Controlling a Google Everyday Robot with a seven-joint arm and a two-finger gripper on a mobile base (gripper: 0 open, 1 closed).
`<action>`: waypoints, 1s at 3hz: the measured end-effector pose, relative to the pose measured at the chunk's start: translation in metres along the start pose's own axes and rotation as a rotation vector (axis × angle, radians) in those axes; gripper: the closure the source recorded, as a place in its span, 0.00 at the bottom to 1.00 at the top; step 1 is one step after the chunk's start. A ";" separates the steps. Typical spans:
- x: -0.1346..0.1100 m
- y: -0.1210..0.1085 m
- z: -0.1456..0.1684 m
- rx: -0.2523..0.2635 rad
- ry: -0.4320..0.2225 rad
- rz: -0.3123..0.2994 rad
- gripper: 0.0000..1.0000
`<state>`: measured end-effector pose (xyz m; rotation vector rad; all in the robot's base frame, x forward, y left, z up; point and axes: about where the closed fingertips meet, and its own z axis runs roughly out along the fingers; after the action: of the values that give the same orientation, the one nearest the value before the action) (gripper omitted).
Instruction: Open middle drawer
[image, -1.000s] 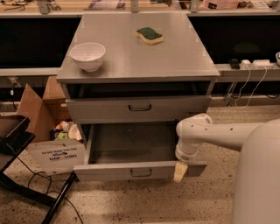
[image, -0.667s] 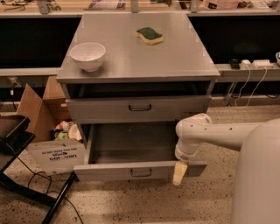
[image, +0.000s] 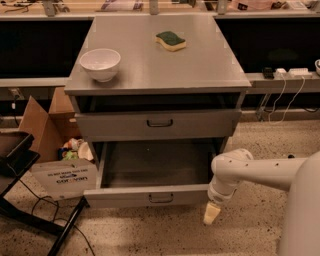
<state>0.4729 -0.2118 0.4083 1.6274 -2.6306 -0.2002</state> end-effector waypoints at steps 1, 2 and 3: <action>0.000 0.001 -0.006 -0.001 0.000 0.002 0.48; 0.000 0.001 -0.014 -0.001 0.000 0.002 0.70; -0.001 0.001 -0.020 -0.001 0.000 0.002 0.95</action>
Offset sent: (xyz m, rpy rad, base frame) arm -0.3014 -0.0188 0.0477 -0.2565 0.3077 -0.3241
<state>0.4741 -0.2124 0.4278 1.6248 -2.6307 -0.2016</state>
